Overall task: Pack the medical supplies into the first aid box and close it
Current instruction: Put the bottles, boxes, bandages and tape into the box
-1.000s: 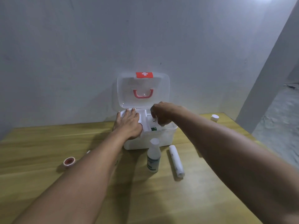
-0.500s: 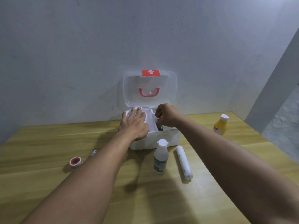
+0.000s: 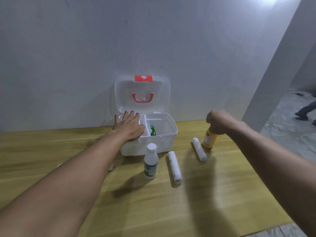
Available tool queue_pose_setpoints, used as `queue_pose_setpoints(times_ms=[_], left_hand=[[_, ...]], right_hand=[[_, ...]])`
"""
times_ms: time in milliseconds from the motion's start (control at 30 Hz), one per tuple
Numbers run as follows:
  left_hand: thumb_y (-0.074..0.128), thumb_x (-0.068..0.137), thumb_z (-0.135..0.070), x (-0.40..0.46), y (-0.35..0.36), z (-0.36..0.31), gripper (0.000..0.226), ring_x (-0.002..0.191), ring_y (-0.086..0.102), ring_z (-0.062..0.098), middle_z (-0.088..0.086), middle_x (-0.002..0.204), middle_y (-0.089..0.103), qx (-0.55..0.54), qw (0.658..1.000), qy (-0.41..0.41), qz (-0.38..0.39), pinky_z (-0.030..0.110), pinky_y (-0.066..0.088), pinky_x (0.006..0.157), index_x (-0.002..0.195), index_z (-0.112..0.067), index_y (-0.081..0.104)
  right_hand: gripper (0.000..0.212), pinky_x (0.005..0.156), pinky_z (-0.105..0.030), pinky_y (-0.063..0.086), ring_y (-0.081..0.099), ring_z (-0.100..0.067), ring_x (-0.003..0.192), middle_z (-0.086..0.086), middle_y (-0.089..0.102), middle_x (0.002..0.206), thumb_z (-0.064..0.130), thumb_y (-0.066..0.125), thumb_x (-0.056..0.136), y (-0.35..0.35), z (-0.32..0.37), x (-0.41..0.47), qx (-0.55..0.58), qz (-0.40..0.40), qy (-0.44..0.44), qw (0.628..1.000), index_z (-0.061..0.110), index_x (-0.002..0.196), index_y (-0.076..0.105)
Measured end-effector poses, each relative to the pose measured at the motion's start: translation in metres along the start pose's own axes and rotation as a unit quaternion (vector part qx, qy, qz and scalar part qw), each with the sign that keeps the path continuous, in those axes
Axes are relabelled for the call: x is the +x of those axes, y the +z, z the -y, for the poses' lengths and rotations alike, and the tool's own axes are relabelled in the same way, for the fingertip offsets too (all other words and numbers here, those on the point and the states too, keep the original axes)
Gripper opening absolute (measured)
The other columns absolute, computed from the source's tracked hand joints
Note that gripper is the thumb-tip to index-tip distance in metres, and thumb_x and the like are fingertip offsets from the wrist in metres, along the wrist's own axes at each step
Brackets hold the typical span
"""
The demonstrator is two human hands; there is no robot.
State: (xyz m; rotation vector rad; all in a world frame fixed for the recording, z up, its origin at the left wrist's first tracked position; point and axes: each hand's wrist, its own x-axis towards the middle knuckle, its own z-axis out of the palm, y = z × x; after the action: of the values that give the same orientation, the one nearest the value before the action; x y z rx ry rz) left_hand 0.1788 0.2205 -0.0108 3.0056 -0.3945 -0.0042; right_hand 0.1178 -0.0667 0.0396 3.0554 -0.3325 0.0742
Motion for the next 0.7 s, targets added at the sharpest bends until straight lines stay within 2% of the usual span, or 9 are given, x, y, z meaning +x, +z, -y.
queue_pose_setpoints(times_ms=[100,233,367,467,533,600,700], left_hand=[[0.021,0.098,-0.037,0.001,0.007,0.0,0.064,0.152,-0.005,0.022,0.004,0.165,-0.004,-0.005,1.0,-0.003,0.01,0.052,-0.005,0.12,0.156,-0.015,0.006],[0.022,0.098,-0.034,-0.001,0.008,-0.001,0.062,0.152,-0.007,0.021,0.003,0.165,-0.006,0.001,1.0,-0.005,0.009,0.053,-0.006,0.12,0.156,-0.02,0.003],[0.022,0.098,-0.029,-0.001,0.007,0.0,0.062,0.152,-0.007,0.021,0.003,0.165,-0.007,0.013,1.0,-0.009,0.017,0.052,-0.005,0.121,0.156,-0.016,0.003],[0.021,0.099,-0.027,-0.001,0.008,0.0,0.061,0.152,-0.007,0.02,0.003,0.164,-0.007,0.014,1.0,-0.012,0.017,0.052,-0.005,0.121,0.155,-0.013,0.004],[0.022,0.098,-0.025,-0.001,0.008,0.0,0.061,0.152,-0.007,0.021,0.004,0.164,-0.008,0.017,1.0,-0.011,0.017,0.052,-0.004,0.121,0.155,-0.012,0.005],[0.023,0.098,-0.024,-0.002,0.008,0.0,0.062,0.152,-0.008,0.021,0.004,0.164,-0.008,0.02,1.0,-0.009,0.016,0.053,-0.004,0.121,0.155,-0.012,0.004],[0.025,0.096,-0.019,-0.003,0.007,-0.001,0.064,0.151,-0.009,0.022,0.005,0.164,-0.009,0.015,1.0,-0.011,0.016,0.053,-0.005,0.121,0.155,-0.011,0.003]], right_hand=[[0.018,0.075,-0.042,0.058,0.063,-0.032,0.084,-0.017,0.068,0.096,0.0,0.061,0.084,0.003,-0.01,-0.006,0.031,-0.044,0.0,0.999,0.002,0.1,0.069],[0.017,0.076,-0.041,0.056,0.062,-0.033,0.086,-0.019,0.068,0.097,0.002,0.061,0.087,-0.012,-0.008,-0.015,0.04,-0.084,-0.033,0.995,-0.001,0.101,0.069],[0.021,0.074,-0.038,0.054,0.064,-0.034,0.088,-0.019,0.069,0.103,0.005,0.063,0.087,-0.047,0.014,-0.024,0.073,-0.138,-0.1,0.983,0.004,0.107,0.07],[0.021,0.079,-0.044,0.057,0.067,-0.034,0.087,-0.019,0.071,0.104,0.007,0.064,0.086,-0.06,0.042,-0.027,0.102,-0.175,-0.16,0.966,0.007,0.106,0.071],[0.022,0.08,-0.039,0.058,0.069,-0.029,0.087,-0.016,0.072,0.105,0.006,0.065,0.087,-0.061,0.063,-0.03,0.134,-0.183,-0.198,0.954,0.006,0.108,0.071],[0.02,0.08,-0.035,0.058,0.07,-0.026,0.085,-0.014,0.074,0.101,0.003,0.065,0.087,-0.059,0.081,-0.031,0.136,-0.183,-0.223,0.948,0.004,0.105,0.072],[0.013,0.072,-0.045,0.059,0.069,-0.03,0.078,-0.018,0.073,0.09,-0.004,0.063,0.083,-0.054,0.095,-0.028,0.094,-0.19,-0.23,0.95,-0.002,0.092,0.072]])
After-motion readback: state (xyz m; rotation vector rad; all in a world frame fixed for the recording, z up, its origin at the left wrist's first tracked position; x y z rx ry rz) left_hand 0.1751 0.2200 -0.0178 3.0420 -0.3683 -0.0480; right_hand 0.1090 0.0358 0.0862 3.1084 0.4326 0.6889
